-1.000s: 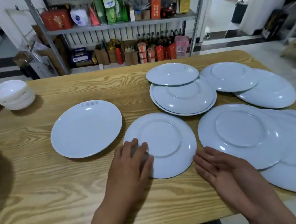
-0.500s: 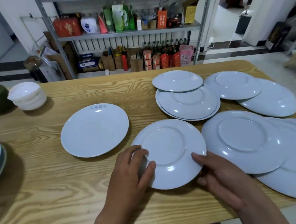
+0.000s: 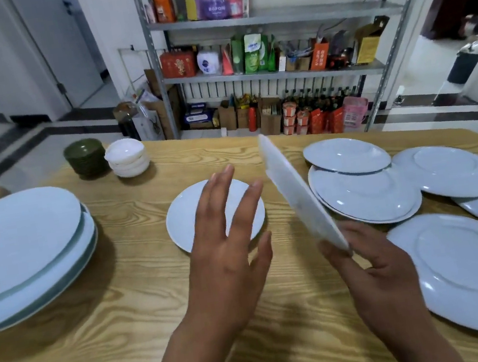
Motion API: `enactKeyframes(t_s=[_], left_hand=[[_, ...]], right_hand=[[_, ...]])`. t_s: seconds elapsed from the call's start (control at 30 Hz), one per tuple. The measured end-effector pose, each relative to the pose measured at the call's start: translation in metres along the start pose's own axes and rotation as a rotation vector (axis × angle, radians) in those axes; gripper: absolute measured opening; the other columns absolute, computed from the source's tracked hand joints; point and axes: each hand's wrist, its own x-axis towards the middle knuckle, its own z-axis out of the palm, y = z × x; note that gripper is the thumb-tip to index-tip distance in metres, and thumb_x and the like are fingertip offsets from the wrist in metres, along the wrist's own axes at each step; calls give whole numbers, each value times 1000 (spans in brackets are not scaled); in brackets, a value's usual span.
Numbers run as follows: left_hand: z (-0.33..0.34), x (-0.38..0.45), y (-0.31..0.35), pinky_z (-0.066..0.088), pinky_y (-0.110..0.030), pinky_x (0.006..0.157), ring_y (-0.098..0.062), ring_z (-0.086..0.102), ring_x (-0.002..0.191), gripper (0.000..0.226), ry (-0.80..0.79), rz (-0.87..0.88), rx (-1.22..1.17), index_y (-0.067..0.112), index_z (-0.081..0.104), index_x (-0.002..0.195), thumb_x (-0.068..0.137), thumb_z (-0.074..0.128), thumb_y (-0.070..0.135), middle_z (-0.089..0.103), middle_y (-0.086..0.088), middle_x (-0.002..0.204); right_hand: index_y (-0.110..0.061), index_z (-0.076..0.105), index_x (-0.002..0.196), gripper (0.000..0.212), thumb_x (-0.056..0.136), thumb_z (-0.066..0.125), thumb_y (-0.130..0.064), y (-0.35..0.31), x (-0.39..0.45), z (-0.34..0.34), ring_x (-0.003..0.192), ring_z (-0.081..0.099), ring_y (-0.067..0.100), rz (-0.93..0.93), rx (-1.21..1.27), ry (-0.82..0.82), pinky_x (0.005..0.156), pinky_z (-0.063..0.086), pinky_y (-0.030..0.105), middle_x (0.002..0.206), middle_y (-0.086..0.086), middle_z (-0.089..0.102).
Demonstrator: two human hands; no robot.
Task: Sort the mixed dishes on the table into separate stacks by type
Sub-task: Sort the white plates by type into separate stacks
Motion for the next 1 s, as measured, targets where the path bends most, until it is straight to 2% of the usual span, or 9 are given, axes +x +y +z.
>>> enactKeyframes(t_s=[0.07, 0.13, 0.23, 0.33, 0.47, 0.6, 0.77, 0.87, 1.0], left_hand=[[-4, 4, -11, 32, -50, 111, -32, 25, 143, 72, -40, 119, 99, 17, 39, 140, 78, 76, 7, 26, -12, 152], [-4, 0, -26, 36, -56, 105, -34, 27, 142, 57, -95, 149, 152, 15, 50, 133, 80, 70, 8, 36, -13, 149], [1, -13, -53, 47, -55, 90, -34, 50, 125, 26, -142, 139, 139, 11, 67, 107, 83, 57, 17, 63, -7, 122], [9, -28, -75, 51, -45, 82, -30, 59, 106, 28, -129, 97, 105, 10, 71, 102, 82, 53, 17, 69, -3, 109], [31, -49, -93, 48, -40, 87, -24, 54, 110, 21, -61, -16, 35, 9, 72, 100, 81, 64, 7, 69, -1, 110], [49, -67, -101, 44, -33, 91, -18, 50, 112, 26, -74, -153, -16, 13, 74, 96, 82, 52, 11, 70, 3, 104], [49, -67, -105, 43, -30, 91, -19, 51, 111, 31, -88, -234, -25, 13, 73, 95, 78, 47, 15, 70, 4, 102], [49, -70, -105, 47, -37, 90, -22, 53, 109, 30, -113, -237, -11, 14, 71, 98, 75, 51, 12, 69, 5, 104], [49, -74, -105, 47, -43, 89, -23, 54, 109, 30, -142, -235, 23, 14, 70, 100, 76, 51, 13, 68, 6, 106]], right_hand=[[-18, 76, 102, 27, 85, 62, -4, 10, 9, 15, 99, 64, 11, -305, -239, -89, 83, 48, 29, 105, -8, 70], [-15, 74, 106, 29, 85, 56, -7, 20, 17, 29, 99, 62, 19, -509, -346, -134, 81, 46, 38, 108, -1, 69], [-12, 72, 106, 26, 86, 58, -3, 27, 27, 49, 96, 60, 22, -611, -332, -152, 82, 45, 40, 108, 2, 69], [-11, 73, 104, 26, 84, 61, 0, 39, 33, 68, 98, 60, 26, -650, -356, -200, 85, 45, 42, 107, 4, 69], [-17, 67, 120, 40, 84, 54, -10, 65, 31, 86, 124, 51, 27, -484, -429, -266, 104, 39, 42, 132, 5, 61], [-15, 35, 148, 68, 86, 62, -12, 81, 25, 78, 140, 33, 21, -127, -463, -228, 117, 22, 31, 152, 6, 39], [-15, 38, 147, 66, 87, 65, -12, 97, 29, 66, 136, 39, 19, 163, -345, -228, 113, 31, 33, 147, 4, 44], [-13, 43, 144, 62, 87, 65, -14, 98, 29, 69, 133, 43, 18, 231, -321, -216, 109, 29, 26, 143, 4, 48], [-13, 46, 141, 57, 87, 65, -15, 101, 29, 69, 130, 45, 16, 270, -300, -195, 108, 31, 25, 140, 3, 51]])
